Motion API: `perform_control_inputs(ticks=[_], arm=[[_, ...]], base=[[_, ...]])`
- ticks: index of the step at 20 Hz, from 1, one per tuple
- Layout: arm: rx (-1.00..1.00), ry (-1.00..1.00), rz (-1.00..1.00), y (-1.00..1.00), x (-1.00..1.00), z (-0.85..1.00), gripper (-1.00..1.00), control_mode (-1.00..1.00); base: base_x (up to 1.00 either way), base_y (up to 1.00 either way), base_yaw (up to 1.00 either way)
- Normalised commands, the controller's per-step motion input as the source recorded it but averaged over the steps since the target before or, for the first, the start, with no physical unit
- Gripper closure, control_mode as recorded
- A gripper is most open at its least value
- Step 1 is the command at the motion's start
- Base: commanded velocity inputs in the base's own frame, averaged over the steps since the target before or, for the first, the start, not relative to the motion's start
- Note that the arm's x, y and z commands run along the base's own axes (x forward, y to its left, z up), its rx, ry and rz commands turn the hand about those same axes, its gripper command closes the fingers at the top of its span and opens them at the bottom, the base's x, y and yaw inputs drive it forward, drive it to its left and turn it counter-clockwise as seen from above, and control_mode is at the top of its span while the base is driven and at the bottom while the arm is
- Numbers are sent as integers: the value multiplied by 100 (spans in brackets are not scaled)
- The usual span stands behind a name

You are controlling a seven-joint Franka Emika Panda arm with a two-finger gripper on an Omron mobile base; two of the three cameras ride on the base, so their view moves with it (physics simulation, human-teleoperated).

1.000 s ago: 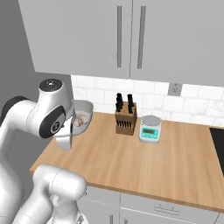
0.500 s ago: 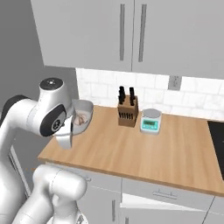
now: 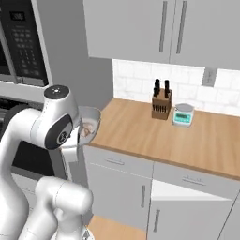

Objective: Take the meat container that has the chicken drumstick and place it on the second highest rack of the freezer. Then take the vegetable container that has the garlic and eggplant and place it on the highest rack of the freezer.

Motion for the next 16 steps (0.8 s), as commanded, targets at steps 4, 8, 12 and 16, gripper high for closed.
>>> perform_control_inputs(ticks=[4, 8, 12, 16], arm=[[0, 0, 0, 0, 0, 0, 100, 100], [0, 0, 0, 0, 0, 0, 100, 100], [0, 0, 0, 0, 0, 0, 100, 100], [0, 0, 0, 0, 0, 0, 100, 100]], base=[[9, 100, 0], [20, 100, 0], [1, 100, 0], [0, 100, 0]])
